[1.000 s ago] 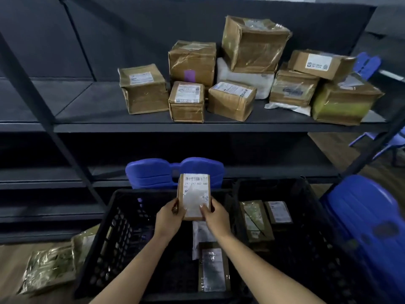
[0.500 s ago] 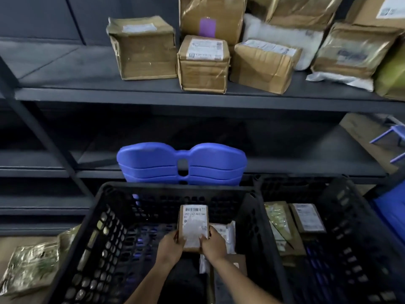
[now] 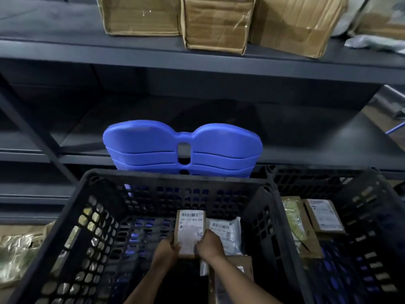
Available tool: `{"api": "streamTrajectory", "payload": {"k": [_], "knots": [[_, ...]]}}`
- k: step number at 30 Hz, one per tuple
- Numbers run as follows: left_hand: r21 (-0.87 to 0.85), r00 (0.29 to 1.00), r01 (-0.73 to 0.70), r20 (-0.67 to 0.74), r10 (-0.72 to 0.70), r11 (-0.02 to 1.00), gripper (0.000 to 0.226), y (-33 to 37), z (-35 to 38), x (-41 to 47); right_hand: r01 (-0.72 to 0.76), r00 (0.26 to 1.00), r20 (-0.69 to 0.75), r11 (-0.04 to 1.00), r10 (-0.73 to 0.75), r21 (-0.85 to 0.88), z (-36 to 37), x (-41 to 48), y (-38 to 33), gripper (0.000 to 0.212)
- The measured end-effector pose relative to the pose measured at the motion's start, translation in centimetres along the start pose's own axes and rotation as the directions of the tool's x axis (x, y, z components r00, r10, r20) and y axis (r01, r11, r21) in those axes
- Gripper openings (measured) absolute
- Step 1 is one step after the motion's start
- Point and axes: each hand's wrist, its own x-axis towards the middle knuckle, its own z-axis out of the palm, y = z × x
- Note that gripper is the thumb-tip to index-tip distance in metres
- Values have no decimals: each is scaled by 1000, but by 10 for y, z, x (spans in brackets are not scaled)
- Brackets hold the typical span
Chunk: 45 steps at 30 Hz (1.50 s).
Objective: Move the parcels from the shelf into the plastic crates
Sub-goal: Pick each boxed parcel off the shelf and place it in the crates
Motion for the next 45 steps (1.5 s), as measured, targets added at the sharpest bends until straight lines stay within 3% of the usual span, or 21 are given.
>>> {"api": "streamTrajectory", "payload": {"k": [8, 16, 26, 34, 40, 45], "knots": [[-55, 997, -36, -65, 32, 998, 24, -12, -13, 3, 37, 997, 62, 999, -39, 32, 5, 1, -5, 31], [-124, 1000, -6, 20, 8, 992, 19, -10, 0, 3, -28, 998, 57, 996, 33, -85, 8, 10, -2, 22], [98, 999, -18, 43, 14, 995, 34, -6, -3, 6, 67, 998, 20, 985, -65, -157, 9, 13, 5, 26], [204, 1000, 12, 21, -17, 979, 37, 2, -10, -1, 182, 982, -20, 966, -189, -181, -1, -3, 9, 41], [348, 995, -92, 3, 97, 933, 39, 45, -51, -42, 280, 951, -20, 886, -308, -371, -46, -51, -19, 56], [410, 950, -251, -70, 305, 877, 41, 129, -121, -94, 408, 859, -72, 763, -506, -501, -132, -113, -86, 59]]}}
